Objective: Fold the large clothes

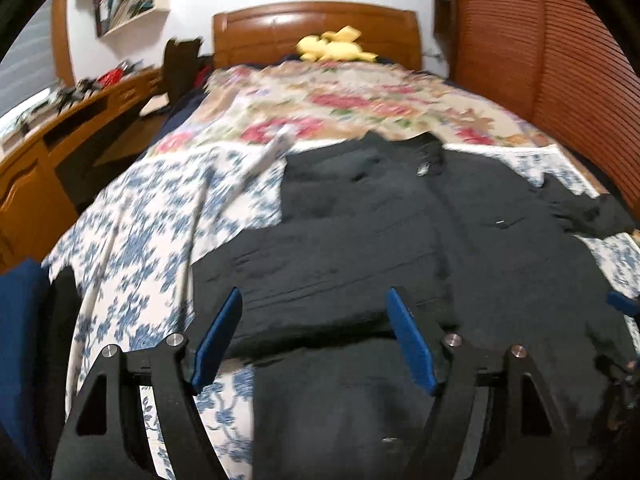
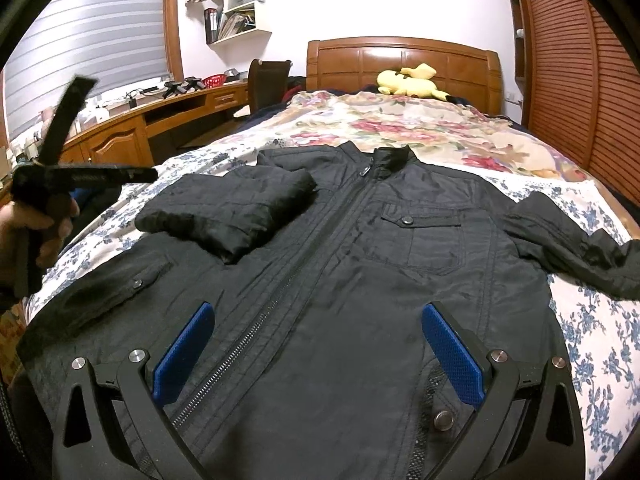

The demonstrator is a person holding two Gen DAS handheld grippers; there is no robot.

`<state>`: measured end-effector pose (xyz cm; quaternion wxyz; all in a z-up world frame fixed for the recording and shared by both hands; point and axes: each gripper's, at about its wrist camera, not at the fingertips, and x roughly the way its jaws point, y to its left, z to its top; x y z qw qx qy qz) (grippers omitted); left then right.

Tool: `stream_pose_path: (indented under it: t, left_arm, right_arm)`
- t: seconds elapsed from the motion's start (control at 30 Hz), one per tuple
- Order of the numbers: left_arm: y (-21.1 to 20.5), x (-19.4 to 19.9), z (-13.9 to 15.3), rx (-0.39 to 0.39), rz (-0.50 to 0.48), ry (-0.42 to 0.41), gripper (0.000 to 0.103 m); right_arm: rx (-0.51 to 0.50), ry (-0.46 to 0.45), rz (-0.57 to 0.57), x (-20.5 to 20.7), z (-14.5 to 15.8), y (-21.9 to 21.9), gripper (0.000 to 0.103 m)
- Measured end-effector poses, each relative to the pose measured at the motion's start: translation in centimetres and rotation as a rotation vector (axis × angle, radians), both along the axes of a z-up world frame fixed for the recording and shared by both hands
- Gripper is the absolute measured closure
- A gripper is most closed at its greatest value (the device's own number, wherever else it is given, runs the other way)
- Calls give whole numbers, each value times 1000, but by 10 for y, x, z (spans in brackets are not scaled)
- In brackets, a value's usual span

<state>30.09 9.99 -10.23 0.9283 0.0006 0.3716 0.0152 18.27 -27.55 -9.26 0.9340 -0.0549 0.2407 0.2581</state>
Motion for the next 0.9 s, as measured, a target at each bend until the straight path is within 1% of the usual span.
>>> stream_pose_path:
  t: [0.13, 0.37, 0.43, 0.5, 0.57, 0.63, 0.7, 0.77, 0.8, 0.87, 0.9]
  left_arm:
    - [25, 11, -26, 5, 60, 53, 28]
    - [58, 26, -60, -45, 135, 133, 28]
    - [64, 30, -68, -78, 143, 158, 28]
    - [70, 33, -75, -132, 150, 181, 27]
    - [73, 35, -77, -164, 157, 190, 28]
    - [73, 39, -78, -179, 154, 201, 28]
    - [71, 41, -79, -193, 132, 212, 44]
    - [65, 42, -76, -219, 99, 220, 75]
    - [60, 41, -72, -203, 90, 214, 78]
    - [43, 39, -57, -102, 87, 181, 84]
    - [36, 37, -49, -64, 80, 159, 84]
  right_arm:
    - [-10, 9, 1, 3, -1, 3, 0]
    - [-21, 14, 9, 5, -1, 4, 0]
    - [-23, 15, 11, 6, -1, 3, 0]
    - [-24, 18, 12, 6, -1, 3, 0]
    - [-23, 20, 13, 6, -2, 2, 0]
    - [-20, 22, 13, 7, -1, 1, 0]
    - [-18, 22, 13, 6, 0, 0, 0]
    - [-17, 20, 14, 5, 0, 0, 0]
    - [-16, 18, 14, 4, 1, -1, 0]
    - [-13, 14, 15, 2, 2, -3, 0]
    - [-12, 11, 13, 0, 3, -4, 0]
